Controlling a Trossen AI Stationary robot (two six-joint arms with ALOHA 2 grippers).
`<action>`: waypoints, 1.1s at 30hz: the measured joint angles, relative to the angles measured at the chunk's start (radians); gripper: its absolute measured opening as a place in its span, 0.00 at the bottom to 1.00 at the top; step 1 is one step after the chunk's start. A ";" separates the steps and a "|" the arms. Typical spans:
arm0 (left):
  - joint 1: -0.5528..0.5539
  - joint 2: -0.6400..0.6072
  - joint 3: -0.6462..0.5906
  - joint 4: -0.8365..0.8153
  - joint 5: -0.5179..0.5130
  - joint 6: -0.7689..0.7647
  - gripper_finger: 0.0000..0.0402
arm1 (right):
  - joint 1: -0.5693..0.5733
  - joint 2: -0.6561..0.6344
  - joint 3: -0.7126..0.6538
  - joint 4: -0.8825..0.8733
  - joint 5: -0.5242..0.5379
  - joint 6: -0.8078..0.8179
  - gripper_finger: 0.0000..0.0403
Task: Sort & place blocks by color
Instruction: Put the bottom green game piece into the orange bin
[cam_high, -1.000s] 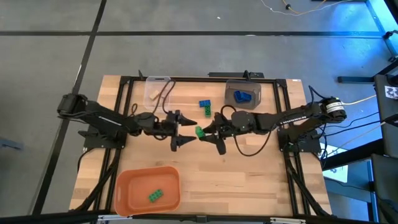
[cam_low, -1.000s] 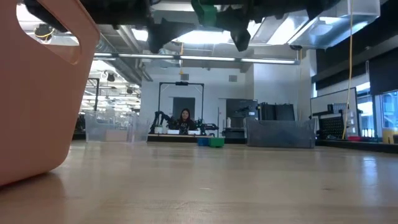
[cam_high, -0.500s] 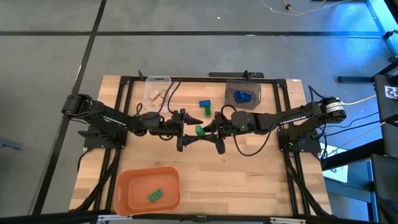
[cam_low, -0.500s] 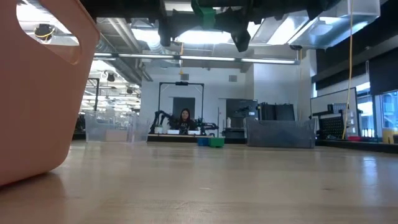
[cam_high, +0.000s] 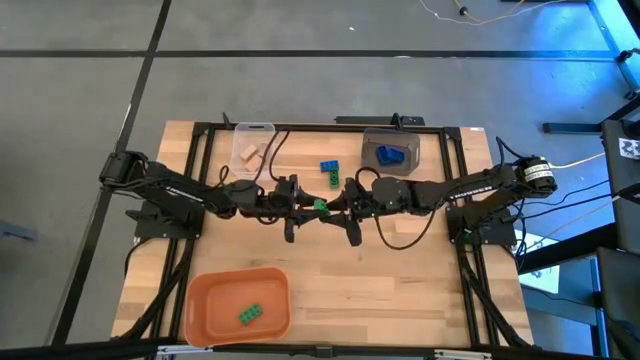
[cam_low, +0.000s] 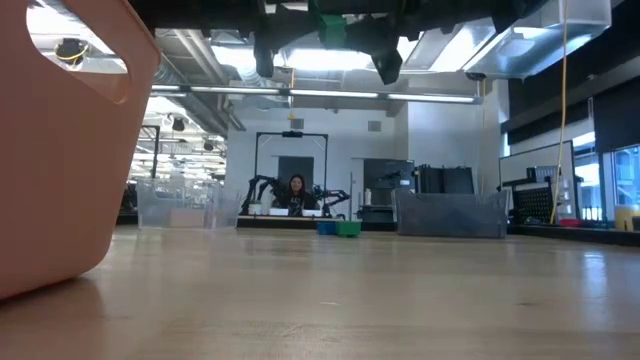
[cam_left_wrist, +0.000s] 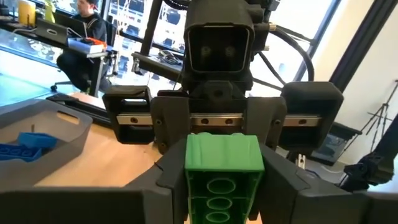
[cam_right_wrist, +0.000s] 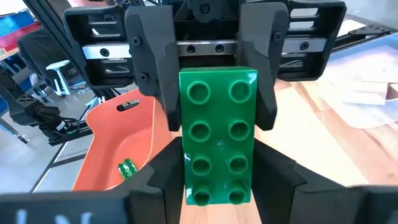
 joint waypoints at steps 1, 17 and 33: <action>0.005 0.000 0.000 -0.003 0.008 -0.002 0.31 | 0.000 -0.001 0.000 -0.005 0.000 0.013 0.35; 0.112 -0.395 -0.008 -0.643 0.049 0.026 0.31 | 0.013 -0.269 -0.029 -0.760 0.056 0.127 0.87; -0.022 -0.588 -0.285 -0.325 -0.135 -0.087 0.31 | 0.117 -0.457 -0.507 0.286 0.269 0.324 0.85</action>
